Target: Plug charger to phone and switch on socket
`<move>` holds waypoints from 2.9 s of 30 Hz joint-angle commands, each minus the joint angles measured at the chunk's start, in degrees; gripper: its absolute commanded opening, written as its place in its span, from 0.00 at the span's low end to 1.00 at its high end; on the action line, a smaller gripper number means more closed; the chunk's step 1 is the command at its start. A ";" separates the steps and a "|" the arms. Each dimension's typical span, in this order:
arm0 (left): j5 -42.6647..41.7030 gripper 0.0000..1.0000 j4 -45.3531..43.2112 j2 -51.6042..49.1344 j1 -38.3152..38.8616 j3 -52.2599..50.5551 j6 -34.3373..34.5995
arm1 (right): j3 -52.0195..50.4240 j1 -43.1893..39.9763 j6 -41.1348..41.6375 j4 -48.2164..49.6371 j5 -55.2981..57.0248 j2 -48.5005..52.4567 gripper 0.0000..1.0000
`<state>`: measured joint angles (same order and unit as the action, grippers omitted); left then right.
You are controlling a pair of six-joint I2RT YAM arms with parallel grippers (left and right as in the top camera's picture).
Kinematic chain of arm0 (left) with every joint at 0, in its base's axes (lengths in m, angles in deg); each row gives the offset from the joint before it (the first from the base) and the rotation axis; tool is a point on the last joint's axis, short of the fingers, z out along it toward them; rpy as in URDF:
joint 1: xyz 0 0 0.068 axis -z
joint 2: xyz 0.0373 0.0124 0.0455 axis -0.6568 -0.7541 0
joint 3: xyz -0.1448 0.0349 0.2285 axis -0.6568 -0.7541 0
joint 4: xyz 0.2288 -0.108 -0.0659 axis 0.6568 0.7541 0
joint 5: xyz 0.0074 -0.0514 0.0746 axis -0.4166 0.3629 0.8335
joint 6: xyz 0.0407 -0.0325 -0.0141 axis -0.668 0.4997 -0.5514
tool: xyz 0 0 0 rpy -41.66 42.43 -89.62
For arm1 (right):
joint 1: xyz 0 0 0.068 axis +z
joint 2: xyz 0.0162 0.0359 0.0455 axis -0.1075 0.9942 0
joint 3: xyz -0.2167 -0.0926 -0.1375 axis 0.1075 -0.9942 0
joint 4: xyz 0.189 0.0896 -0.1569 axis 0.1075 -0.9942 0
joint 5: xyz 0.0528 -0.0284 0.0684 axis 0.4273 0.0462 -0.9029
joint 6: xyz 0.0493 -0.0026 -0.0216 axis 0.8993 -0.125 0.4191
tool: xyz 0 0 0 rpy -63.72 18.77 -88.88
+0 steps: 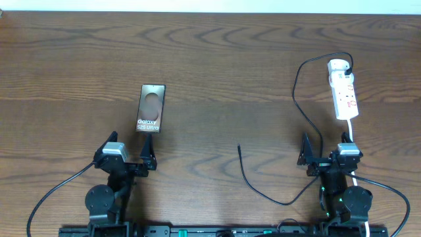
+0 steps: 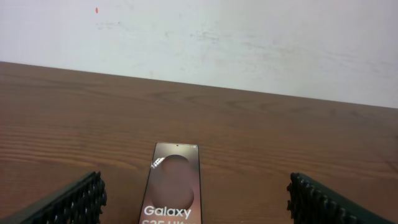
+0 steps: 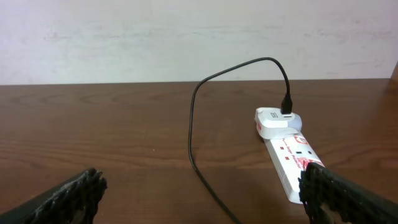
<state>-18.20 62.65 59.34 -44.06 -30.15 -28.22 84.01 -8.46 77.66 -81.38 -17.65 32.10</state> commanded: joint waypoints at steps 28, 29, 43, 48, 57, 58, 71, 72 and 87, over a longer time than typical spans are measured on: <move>-0.42 0.93 2.49 0.39 -0.20 -0.68 -0.94 | -0.09 0.50 0.11 -0.28 0.46 -0.17 0.99; -0.39 0.93 2.51 0.39 -0.20 -0.68 -0.94 | -0.09 0.50 0.11 -0.31 0.46 -0.17 0.99; -0.44 0.93 2.51 0.39 -0.20 -0.68 -0.90 | -0.09 0.50 0.11 -0.28 0.46 -0.17 0.99; -0.44 0.93 2.51 0.42 -0.20 -0.68 -0.90 | -0.09 0.50 0.11 -0.31 0.46 -0.17 0.99; -0.42 0.93 2.34 0.39 -0.20 -0.68 -0.90 | -0.09 0.50 0.11 -0.31 0.46 -0.17 0.99; -0.42 0.93 2.34 0.39 -0.20 -0.68 -0.90 | -0.09 0.50 0.11 -0.28 0.46 -0.17 0.99; 1.75 0.93 0.66 -0.28 -0.20 7.41 -0.92 | -0.09 0.50 0.11 -0.31 0.46 -0.17 0.99; 1.88 0.93 0.68 -1.05 -0.20 9.16 -0.92 | -0.09 0.50 0.11 -0.28 0.46 -0.17 0.99; 1.66 0.93 28.68 -50.10 -0.20 62.77 -1.49 | -0.09 0.50 0.11 -0.31 0.46 -0.17 0.99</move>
<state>-16.85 83.54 20.17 -44.06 19.22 -28.24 84.01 -8.43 77.66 -81.38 -17.45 32.12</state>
